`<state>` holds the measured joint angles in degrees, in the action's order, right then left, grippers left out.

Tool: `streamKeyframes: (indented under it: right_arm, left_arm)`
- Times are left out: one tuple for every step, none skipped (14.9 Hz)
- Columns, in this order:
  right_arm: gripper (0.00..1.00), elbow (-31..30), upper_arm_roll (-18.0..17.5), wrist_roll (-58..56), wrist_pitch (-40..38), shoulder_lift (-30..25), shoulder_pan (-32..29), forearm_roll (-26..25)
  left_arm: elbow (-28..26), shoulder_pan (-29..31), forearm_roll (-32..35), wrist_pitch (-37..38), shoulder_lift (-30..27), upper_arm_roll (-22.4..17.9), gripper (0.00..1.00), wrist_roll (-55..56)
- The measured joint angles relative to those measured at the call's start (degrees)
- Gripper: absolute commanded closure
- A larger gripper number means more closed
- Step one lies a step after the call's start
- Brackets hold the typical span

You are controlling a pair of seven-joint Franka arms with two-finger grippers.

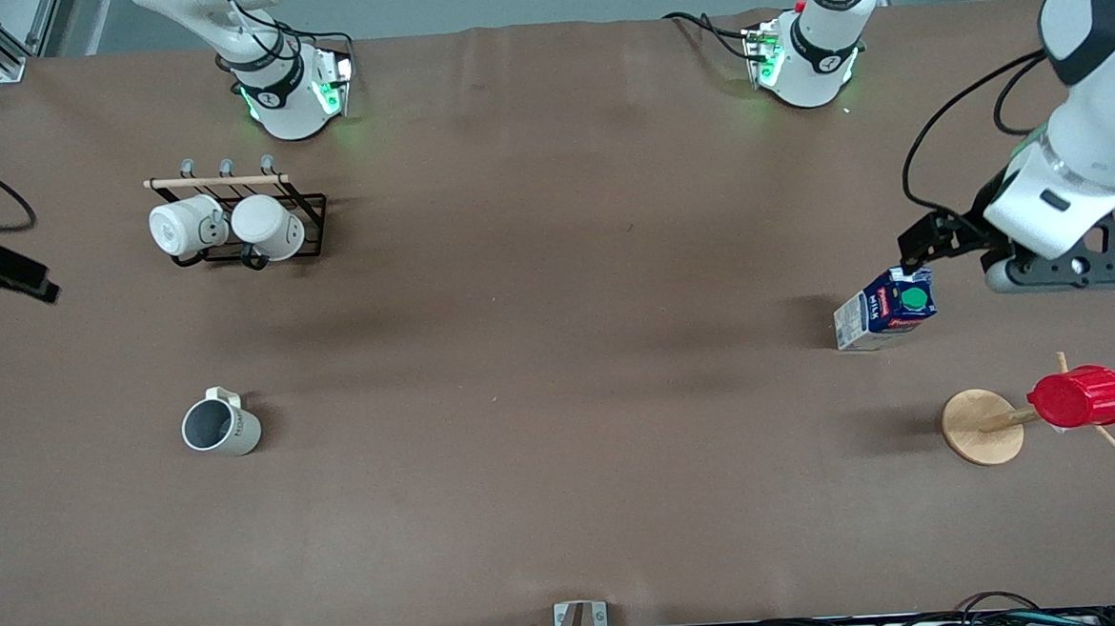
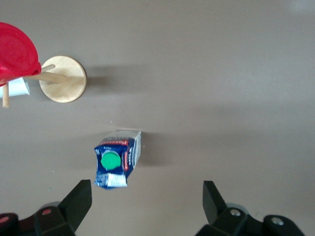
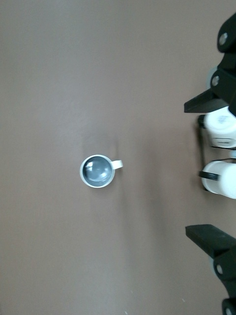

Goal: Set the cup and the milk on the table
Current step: 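Reach the right gripper to the grey mug while the left gripper reaches the milk, then grasp the grey mug with the right gripper while the left gripper grasps the milk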

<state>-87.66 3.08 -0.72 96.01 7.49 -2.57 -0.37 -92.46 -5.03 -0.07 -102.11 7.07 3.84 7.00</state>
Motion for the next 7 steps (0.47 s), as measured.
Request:
streamKeyframes:
  right_arm:
    - [0.0, -2.58, 0.02, -1.39, 4.76, 1.64, 0.0, 0.0]
    - [0.0, -5.66, 0.1, -2.61, 10.01, 3.22, -0.01, 0.0]
    - [0.0, -8.76, 0.21, -3.82, 15.16, 4.82, -0.03, 0.0]
    - [0.0, -11.64, 0.32, -5.15, 20.05, 6.55, -0.06, 0.0]
    - [0.0, -13.86, 0.39, -6.43, 24.36, 8.44, -0.08, 0.0]
    - [0.0, -15.36, 0.43, -7.39, 27.97, 10.34, -0.1, 0.0]
    - [0.0, -16.38, 0.46, -8.29, 31.15, 12.15, -0.12, 0.0]
  left_arm:
    - [-0.05, 0.26, 1.3, -1.08, 1.13, -0.04, 0.01, 0.0]
    - [-0.12, 0.6, 2.34, -2.1, 2.29, -0.05, 0.01, 0.0]
    - [-0.21, 1.05, 2.99, -2.95, 3.43, -0.09, 0.01, 0.0]
    - [-0.42, 1.79, 3.36, -3.67, 4.56, -0.1, 0.01, -0.04]
    - [-0.84, 2.65, 3.42, -4.29, 5.61, -0.12, 0.01, -0.38]
    - [-1.54, 3.39, 3.43, -5.23, 6.47, -0.12, 0.01, -0.97]
    - [-2.72, 3.85, 3.43, -6.42, 7.03, -0.13, 0.01, -1.37]
